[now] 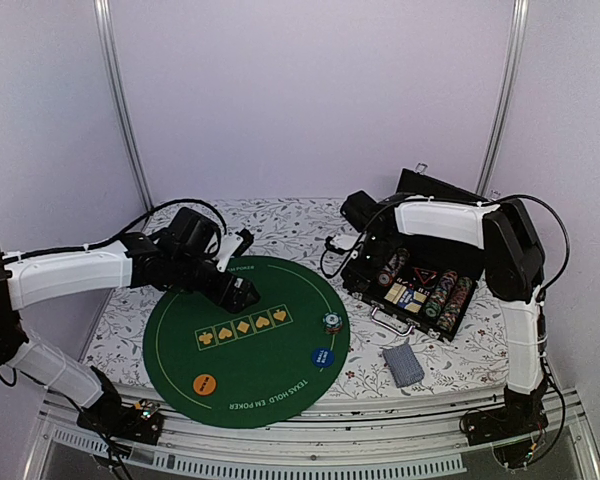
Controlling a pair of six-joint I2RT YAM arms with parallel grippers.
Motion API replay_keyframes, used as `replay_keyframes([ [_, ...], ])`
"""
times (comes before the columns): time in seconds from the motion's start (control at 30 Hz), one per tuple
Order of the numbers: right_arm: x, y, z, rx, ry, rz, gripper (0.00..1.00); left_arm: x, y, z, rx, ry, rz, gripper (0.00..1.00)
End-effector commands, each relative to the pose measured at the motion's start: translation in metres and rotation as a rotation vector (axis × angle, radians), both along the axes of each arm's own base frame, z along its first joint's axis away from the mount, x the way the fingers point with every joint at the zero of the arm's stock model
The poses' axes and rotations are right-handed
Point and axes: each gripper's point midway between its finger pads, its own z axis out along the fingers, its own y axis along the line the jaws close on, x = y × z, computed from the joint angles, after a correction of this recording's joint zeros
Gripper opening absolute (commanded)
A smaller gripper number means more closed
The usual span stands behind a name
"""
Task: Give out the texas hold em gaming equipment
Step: Pick up the pile of poker chips from the chip case.
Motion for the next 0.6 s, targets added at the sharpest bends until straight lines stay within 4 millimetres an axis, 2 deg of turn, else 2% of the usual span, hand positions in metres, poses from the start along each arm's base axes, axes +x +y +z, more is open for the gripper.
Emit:
replay_keyframes([
  [0.0, -0.008, 0.006, 0.019, 0.045, -0.013, 0.023, 0.7, 0.002, 0.002, -0.004, 0.001, 0.007, -0.006, 0.97],
  [0.37, -0.01, -0.004, -0.009, 0.022, 0.035, 0.013, 0.67, 0.001, 0.005, -0.003, 0.009, -0.001, 0.001, 0.97],
  [0.57, 0.015, -0.038, -0.016, -0.028, 0.01, -0.09, 0.69, 0.001, 0.006, -0.004, 0.01, 0.0, 0.002, 0.97],
])
